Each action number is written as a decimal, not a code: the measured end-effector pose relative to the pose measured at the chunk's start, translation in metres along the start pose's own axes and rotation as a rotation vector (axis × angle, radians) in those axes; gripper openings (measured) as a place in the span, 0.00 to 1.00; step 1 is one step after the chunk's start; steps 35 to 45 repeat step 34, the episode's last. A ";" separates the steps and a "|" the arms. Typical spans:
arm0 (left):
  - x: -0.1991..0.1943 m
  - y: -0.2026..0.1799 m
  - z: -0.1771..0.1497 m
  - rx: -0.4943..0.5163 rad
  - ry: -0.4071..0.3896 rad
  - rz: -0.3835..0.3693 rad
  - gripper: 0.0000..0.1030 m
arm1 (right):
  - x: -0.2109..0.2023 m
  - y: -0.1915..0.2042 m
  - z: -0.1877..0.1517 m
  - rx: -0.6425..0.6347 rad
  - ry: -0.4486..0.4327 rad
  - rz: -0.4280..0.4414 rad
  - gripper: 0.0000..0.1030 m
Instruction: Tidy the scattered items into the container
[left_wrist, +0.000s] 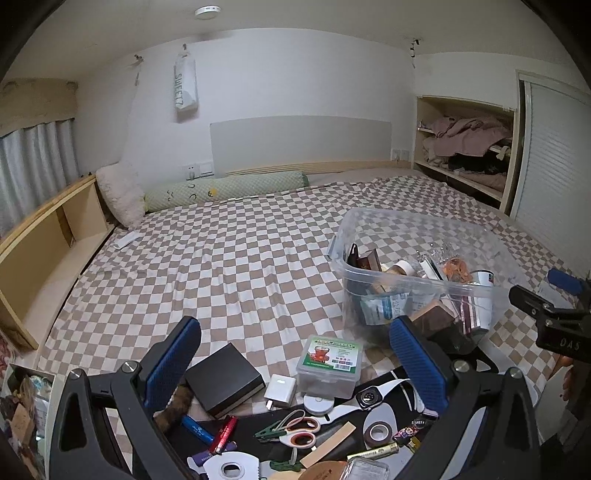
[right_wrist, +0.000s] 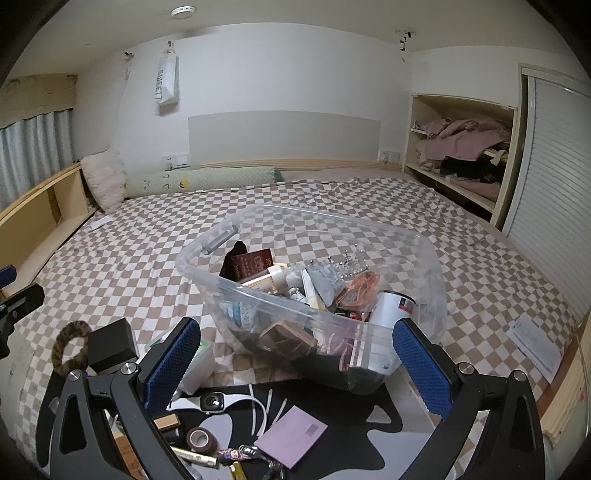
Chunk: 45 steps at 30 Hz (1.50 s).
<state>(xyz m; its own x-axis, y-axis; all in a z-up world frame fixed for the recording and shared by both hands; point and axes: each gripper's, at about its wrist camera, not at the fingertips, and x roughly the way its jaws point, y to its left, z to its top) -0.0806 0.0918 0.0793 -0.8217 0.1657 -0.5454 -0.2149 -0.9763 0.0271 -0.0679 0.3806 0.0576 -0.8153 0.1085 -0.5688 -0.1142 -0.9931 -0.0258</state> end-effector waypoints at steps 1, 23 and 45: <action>0.000 0.000 -0.001 0.004 -0.001 0.007 1.00 | -0.001 0.000 -0.001 -0.001 -0.001 0.003 1.00; 0.005 0.008 -0.017 0.018 0.035 0.040 1.00 | -0.011 0.008 -0.011 -0.013 -0.008 0.033 1.00; 0.004 0.009 -0.018 0.020 0.034 0.035 1.00 | -0.012 0.011 -0.011 -0.029 -0.009 0.041 1.00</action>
